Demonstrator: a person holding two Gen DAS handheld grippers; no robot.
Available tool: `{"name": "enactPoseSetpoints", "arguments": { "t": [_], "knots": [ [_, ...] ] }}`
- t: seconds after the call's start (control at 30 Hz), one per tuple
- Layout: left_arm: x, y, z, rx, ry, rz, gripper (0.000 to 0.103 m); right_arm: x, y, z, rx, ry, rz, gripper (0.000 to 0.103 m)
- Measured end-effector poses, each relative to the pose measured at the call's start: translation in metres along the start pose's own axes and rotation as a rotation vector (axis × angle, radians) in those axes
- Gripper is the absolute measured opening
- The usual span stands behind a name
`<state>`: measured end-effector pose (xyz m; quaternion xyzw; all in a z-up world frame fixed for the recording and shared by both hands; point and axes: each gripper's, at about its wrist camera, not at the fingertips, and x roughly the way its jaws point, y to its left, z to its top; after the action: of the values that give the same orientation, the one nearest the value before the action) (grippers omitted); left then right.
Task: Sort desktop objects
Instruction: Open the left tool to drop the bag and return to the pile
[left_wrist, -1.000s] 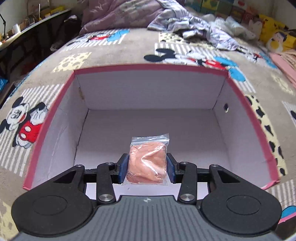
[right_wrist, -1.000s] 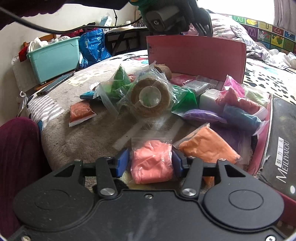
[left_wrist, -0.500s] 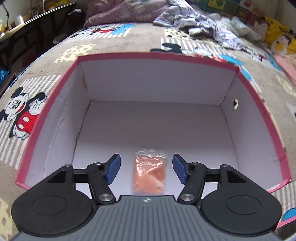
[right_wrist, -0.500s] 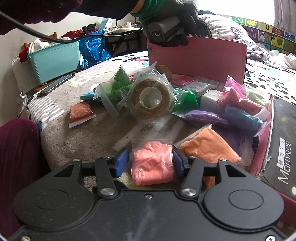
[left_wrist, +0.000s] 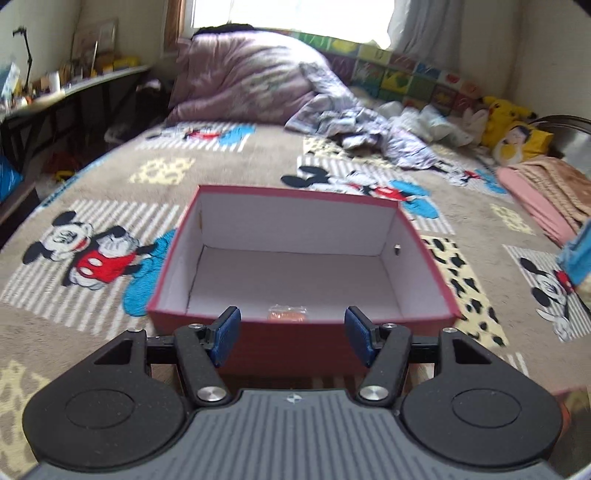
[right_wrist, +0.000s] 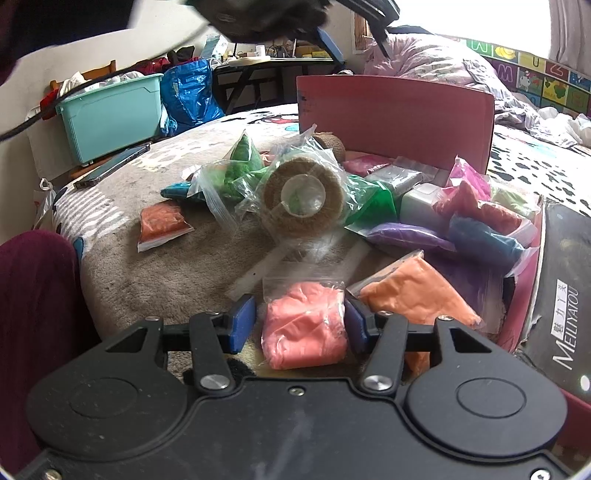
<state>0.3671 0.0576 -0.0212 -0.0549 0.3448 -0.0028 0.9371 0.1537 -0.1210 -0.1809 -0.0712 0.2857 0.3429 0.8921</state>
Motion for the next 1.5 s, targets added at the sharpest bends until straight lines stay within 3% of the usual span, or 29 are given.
{"name": "enactPoseSetpoints", "arguments": {
  "t": [0.23,0.4,0.57,0.8,1.07,1.2,1.33,1.43,1.5],
  "knots": [
    [-0.066,0.013,-0.062,0.023,-0.074,-0.006,0.061,-0.002,0.002,0.000,-0.016,-0.001,-0.012,0.051],
    [-0.092,0.020,-0.122,-0.015,-0.115,0.102,0.062,-0.004,0.003,0.000,-0.015,-0.004,-0.020,0.045],
    [-0.105,0.013,-0.189,-0.071,-0.185,0.123,0.062,-0.010,0.001,0.001,0.009,-0.014,-0.013,0.042],
    [-0.112,0.017,-0.234,-0.091,-0.107,0.198,0.062,-0.021,0.005,0.000,-0.002,-0.042,0.009,0.042],
    [-0.105,0.041,-0.253,-0.130,-0.040,0.211,0.062,-0.034,0.008,-0.002,0.012,-0.072,0.029,0.042],
    [-0.097,0.048,-0.259,-0.134,-0.021,0.161,0.063,-0.041,0.011,-0.005,0.010,-0.070,0.043,0.042],
    [-0.096,0.036,-0.257,-0.025,-0.021,-0.043,0.063,-0.043,0.010,-0.004,0.018,-0.079,0.040,0.042],
    [-0.103,0.033,-0.258,-0.071,-0.049,-0.119,0.063,-0.048,0.007,-0.002,0.027,-0.095,0.025,0.042],
    [-0.101,0.038,-0.259,-0.117,-0.041,-0.103,0.063,-0.054,0.003,-0.002,0.045,-0.105,0.016,0.042]
  ]
}}
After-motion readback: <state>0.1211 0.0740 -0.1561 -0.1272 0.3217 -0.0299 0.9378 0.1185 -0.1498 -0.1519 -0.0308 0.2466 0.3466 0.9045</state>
